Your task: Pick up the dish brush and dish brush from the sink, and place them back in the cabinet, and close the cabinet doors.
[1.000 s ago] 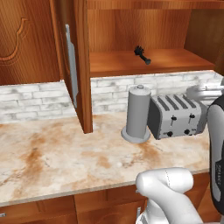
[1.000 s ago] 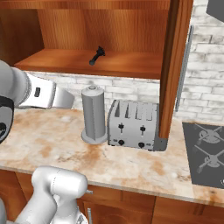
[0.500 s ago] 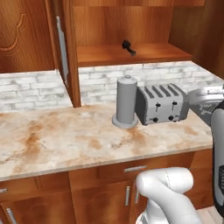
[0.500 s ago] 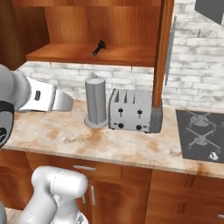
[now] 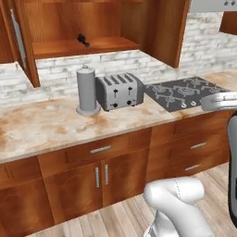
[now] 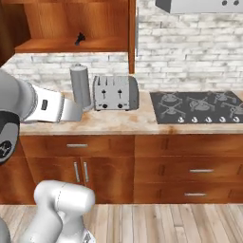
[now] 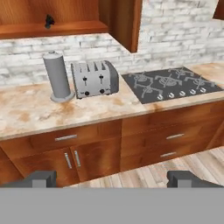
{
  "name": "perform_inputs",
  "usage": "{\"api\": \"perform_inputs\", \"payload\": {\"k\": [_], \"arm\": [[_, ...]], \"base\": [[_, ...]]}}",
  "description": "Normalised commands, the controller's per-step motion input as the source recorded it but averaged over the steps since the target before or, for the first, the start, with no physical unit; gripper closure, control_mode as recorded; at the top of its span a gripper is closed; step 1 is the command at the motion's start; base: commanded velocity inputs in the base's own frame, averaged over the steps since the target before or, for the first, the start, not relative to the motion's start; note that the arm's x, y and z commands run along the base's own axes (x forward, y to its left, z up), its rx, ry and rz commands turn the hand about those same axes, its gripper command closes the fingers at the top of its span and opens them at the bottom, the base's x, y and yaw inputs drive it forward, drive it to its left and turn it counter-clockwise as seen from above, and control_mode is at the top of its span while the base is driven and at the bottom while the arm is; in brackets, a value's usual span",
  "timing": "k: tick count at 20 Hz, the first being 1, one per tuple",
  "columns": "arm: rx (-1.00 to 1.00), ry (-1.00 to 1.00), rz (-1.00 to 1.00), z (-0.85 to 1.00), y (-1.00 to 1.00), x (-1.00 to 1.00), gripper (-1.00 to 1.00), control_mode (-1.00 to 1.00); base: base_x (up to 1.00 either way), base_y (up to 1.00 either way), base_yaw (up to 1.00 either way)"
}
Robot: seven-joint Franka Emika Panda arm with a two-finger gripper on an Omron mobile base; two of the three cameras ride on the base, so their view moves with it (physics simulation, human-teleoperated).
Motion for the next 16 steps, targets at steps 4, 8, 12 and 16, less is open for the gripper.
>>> {"api": "perform_inputs", "payload": {"k": [4,8,12,16], "arm": [[0.0,0.0,0.0,0.0,0.0,0.0,-1.0,1.0],[0.0,0.0,0.0,0.0,0.0,0.0,-1.0,1.0],[0.0,0.0,0.0,0.0,0.0,0.0,-1.0,1.0],[0.0,0.0,0.0,0.0,0.0,0.0,-1.0,1.0]], "base": [[-0.33,-0.24,-0.52],[-0.04,-0.18,-0.57],[0.0,-0.27,-0.61],[0.0,-0.26,-0.66]]}}
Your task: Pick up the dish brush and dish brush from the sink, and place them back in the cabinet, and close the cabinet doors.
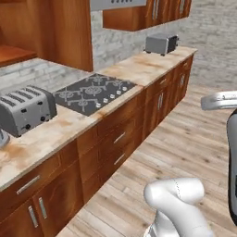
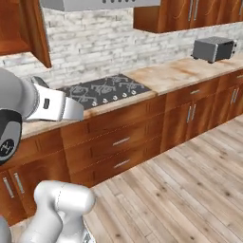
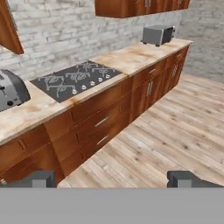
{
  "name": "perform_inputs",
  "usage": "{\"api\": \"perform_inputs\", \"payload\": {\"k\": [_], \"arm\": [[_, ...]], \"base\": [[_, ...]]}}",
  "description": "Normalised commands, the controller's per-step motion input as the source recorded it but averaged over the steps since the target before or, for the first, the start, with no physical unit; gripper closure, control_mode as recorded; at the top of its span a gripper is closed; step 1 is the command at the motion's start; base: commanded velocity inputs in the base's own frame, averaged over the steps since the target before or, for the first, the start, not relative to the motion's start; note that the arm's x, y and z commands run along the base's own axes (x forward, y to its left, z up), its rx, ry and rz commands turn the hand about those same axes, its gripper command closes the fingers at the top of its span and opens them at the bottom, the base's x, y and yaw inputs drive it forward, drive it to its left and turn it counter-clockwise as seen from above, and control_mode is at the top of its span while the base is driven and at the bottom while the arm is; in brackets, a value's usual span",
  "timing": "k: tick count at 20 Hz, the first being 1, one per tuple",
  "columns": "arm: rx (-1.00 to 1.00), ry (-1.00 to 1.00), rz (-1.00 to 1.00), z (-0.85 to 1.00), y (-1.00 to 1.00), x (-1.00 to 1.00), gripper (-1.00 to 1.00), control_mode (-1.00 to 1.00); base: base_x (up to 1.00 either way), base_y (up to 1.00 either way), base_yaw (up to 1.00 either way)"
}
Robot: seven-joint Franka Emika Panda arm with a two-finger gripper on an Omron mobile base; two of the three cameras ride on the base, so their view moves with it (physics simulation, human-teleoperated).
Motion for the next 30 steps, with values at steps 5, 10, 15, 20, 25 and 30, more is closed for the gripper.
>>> {"api": "perform_inputs", "payload": {"k": [5,10,15,20,25,30], "arm": [[0.0,0.0,0.0,0.0,0.0,0.0,-1.0,1.0],[0.0,0.0,0.0,0.0,0.0,0.0,-1.0,1.0],[0.0,0.0,0.0,0.0,0.0,0.0,-1.0,1.0],[0.0,0.0,0.0,0.0,0.0,0.0,-1.0,1.0],[0.0,0.0,0.0,0.0,0.0,0.0,-1.0,1.0],[0.0,0.0,0.0,0.0,0.0,0.0,-1.0,1.0]], "base": [[0.0,-0.26,-0.66],[0.0,-0.25,-0.67],[0.0,-0.17,-0.68],[0.0,-0.13,-0.68],[0.0,-0.2,-0.64],[0.0,-0.21,-0.63]]}}
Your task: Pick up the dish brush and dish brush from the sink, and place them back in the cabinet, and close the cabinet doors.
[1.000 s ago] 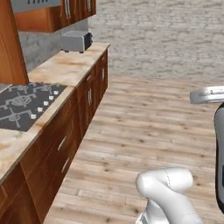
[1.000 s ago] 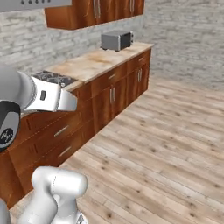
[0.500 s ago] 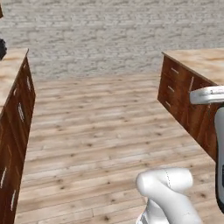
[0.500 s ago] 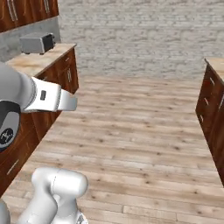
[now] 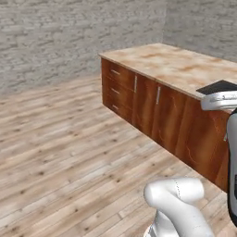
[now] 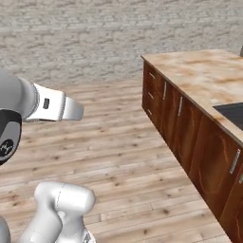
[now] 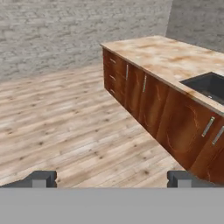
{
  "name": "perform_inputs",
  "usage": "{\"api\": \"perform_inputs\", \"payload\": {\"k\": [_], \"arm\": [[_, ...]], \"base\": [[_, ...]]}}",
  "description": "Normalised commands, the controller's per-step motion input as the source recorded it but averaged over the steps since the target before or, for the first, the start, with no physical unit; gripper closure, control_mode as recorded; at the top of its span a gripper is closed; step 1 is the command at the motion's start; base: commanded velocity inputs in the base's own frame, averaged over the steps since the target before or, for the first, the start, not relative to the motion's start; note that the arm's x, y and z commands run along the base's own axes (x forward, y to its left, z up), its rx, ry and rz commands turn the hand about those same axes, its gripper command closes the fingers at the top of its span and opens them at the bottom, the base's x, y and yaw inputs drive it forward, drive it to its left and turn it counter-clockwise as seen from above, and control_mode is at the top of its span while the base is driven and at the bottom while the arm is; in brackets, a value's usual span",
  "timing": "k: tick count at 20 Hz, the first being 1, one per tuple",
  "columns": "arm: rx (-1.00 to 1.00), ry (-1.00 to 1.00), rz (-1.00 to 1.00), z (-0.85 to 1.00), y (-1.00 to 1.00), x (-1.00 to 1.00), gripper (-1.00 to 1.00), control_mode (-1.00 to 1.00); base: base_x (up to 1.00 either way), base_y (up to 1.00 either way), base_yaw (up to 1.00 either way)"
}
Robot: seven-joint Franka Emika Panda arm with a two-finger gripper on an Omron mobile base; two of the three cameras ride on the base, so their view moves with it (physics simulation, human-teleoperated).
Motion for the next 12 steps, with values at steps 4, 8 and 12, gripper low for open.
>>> {"api": "perform_inputs", "payload": {"k": [4,8,12], "arm": [[0.0,0.0,0.0,0.0,0.0,0.0,-1.0,1.0],[0.0,0.0,0.0,0.0,0.0,0.0,-1.0,1.0],[0.0,0.0,0.0,0.0,0.0,0.0,-1.0,1.0]], "base": [[0.0,-0.12,-0.64],[0.11,-0.13,-0.62],[0.34,-0.08,-0.6]]}}
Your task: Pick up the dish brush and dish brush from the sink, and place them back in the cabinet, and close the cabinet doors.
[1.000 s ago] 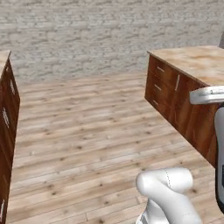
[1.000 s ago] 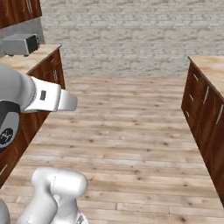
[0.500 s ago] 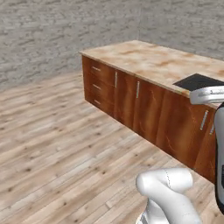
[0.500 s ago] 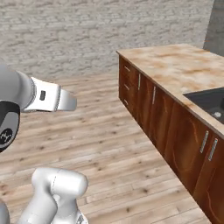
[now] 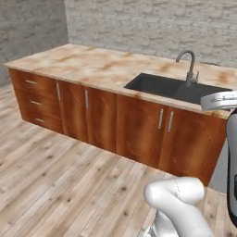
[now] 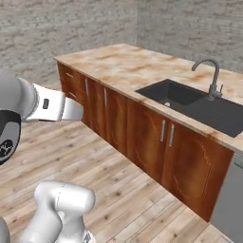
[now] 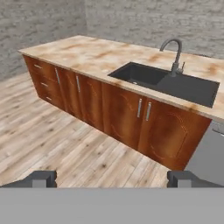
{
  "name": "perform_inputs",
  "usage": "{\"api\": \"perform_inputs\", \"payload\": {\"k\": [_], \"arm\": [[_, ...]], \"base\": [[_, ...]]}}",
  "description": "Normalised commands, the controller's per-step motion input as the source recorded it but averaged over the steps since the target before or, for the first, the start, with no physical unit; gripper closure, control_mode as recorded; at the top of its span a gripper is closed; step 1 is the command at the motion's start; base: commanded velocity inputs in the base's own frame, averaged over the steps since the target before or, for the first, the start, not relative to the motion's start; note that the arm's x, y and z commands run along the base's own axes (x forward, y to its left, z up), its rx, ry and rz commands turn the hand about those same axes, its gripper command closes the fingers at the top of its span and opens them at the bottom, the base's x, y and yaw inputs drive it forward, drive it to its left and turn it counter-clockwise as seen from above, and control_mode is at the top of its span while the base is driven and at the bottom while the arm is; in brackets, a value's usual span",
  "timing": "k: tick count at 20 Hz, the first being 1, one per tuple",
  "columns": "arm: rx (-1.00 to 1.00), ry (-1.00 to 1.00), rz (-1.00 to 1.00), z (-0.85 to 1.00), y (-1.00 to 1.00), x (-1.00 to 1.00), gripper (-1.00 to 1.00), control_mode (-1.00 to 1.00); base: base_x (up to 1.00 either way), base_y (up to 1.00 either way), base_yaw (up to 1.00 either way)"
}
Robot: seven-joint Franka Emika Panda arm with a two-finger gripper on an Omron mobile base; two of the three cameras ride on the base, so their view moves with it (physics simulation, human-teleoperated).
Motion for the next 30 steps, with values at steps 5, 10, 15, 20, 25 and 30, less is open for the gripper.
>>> {"api": "perform_inputs", "payload": {"k": [5,10,15,20,25,30], "arm": [[0.0,0.0,0.0,0.0,0.0,0.0,-1.0,1.0],[0.0,0.0,0.0,0.0,0.0,0.0,-1.0,1.0],[0.0,0.0,0.0,0.0,0.0,0.0,-1.0,1.0],[0.0,0.0,0.0,0.0,0.0,0.0,-1.0,1.0],[0.0,0.0,0.0,0.0,0.0,0.0,-1.0,1.0],[0.0,0.0,0.0,0.0,0.0,0.0,-1.0,1.0]], "base": [[0.6,0.05,-0.58],[0.88,0.34,-0.57],[0.83,0.69,-0.48],[0.81,0.93,-0.38],[0.66,0.68,-0.29],[0.76,0.3,-0.18]]}}
